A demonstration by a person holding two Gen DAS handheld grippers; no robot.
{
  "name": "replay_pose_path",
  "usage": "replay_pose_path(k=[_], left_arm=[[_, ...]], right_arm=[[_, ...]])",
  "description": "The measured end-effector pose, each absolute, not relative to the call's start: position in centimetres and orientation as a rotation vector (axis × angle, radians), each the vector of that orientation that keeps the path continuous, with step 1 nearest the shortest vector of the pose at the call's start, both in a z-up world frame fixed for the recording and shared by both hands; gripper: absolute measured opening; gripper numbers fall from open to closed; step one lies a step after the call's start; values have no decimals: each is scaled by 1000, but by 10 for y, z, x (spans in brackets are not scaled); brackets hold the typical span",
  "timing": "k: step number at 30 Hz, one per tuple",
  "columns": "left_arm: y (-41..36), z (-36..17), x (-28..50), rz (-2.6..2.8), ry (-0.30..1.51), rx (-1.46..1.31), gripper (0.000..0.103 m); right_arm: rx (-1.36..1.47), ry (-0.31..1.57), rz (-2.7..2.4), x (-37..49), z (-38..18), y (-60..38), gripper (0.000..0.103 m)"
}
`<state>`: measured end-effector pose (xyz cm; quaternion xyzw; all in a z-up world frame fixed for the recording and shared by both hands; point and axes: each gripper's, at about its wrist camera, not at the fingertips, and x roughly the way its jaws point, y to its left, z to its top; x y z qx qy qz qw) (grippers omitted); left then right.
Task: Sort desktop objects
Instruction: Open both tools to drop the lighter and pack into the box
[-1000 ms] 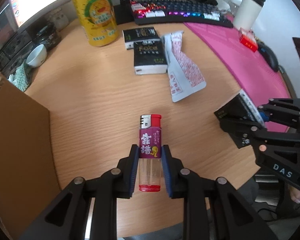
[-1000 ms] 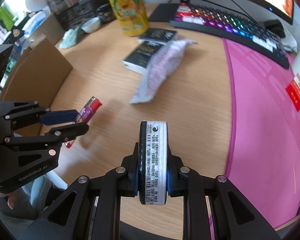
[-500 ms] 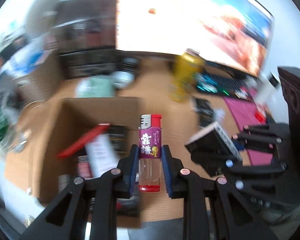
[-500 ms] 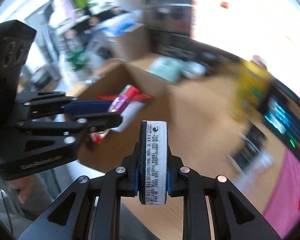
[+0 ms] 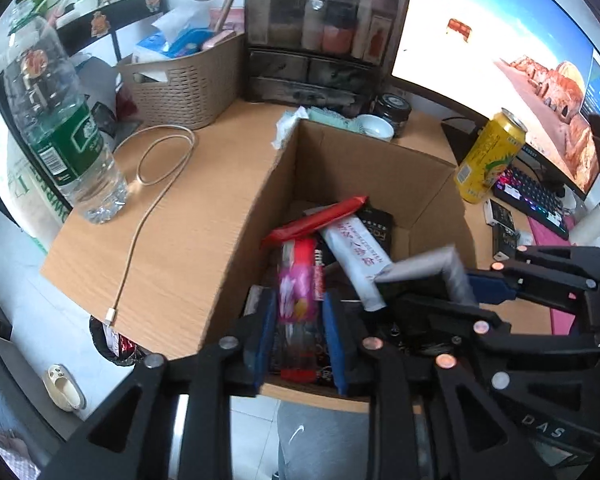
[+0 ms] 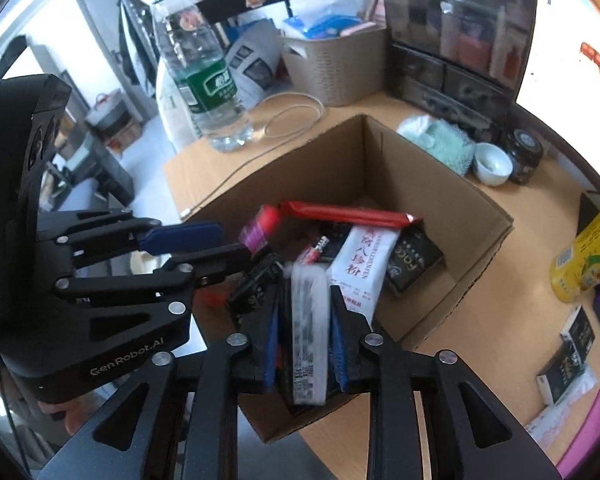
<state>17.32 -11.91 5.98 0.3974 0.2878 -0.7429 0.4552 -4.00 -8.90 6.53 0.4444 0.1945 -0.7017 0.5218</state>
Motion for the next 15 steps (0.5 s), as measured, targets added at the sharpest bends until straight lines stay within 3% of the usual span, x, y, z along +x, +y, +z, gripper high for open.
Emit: replay_pose_path(k=[3,15], left_arm=[[-112,65,176,-1813,671,960,61],[-91,92,143,-1900,641,920,68]], right_arm=[[1070,447,-1671,-44,66,-87,31],[1040,370,-1752,-59,86,-32,31]])
